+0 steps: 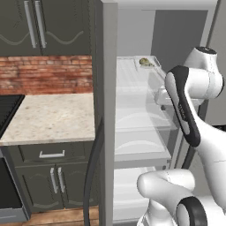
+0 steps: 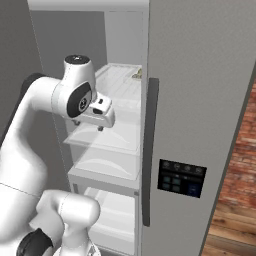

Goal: Place two dumplings into each of the tupperware containers and then place the containers in the fridge.

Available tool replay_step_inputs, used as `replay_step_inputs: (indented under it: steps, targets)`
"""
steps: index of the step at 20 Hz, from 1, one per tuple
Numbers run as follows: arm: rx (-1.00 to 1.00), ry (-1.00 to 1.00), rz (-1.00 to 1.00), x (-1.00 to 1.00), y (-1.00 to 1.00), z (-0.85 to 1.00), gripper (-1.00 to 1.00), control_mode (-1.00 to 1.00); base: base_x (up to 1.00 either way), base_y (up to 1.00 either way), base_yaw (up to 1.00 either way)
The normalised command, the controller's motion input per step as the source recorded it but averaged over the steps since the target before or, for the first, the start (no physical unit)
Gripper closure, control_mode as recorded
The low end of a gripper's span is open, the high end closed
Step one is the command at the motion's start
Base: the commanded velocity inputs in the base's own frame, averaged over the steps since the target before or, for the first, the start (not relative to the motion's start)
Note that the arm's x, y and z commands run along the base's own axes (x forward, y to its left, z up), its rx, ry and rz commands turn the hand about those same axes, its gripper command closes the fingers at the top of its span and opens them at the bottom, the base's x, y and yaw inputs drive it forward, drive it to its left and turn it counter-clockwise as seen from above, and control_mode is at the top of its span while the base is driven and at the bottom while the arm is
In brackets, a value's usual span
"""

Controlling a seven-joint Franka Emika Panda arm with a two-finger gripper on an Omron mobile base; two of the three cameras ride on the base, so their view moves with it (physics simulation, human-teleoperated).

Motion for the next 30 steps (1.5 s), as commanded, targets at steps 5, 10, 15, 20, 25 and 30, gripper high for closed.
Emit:
replay_step_inputs:
  steps: [5, 10, 15, 20, 25, 30]
  targets:
    - [0.0, 0.0, -0.09, -0.8, 0.03, 0.08, -1.0, -1.0, 0.0, 0.0, 0.0]
    - [0.0, 0.01, -0.07, -0.69, 0.07, 0.08, -1.0, -1.0, 0.0, 0.0, 0.0]
    - [0.0, 0.0, -0.02, -0.42, 0.2, 0.1, -1.0, -1.0, 0.0, 0.0, 0.0]
    - [-0.03, 0.0, 0.0, -0.23, 0.22, 0.01, -1.0, -1.0, 0.0, 0.0, 0.0]
    - [-0.03, 0.0, 0.0, -0.25, 0.0, 0.01, -1.0, -1.0, 0.0, 0.0, 0.0]
    - [-0.02, 0.0, 0.0, -0.14, -0.03, 0.0, -1.0, -1.0, 0.0, 0.0, 0.0]
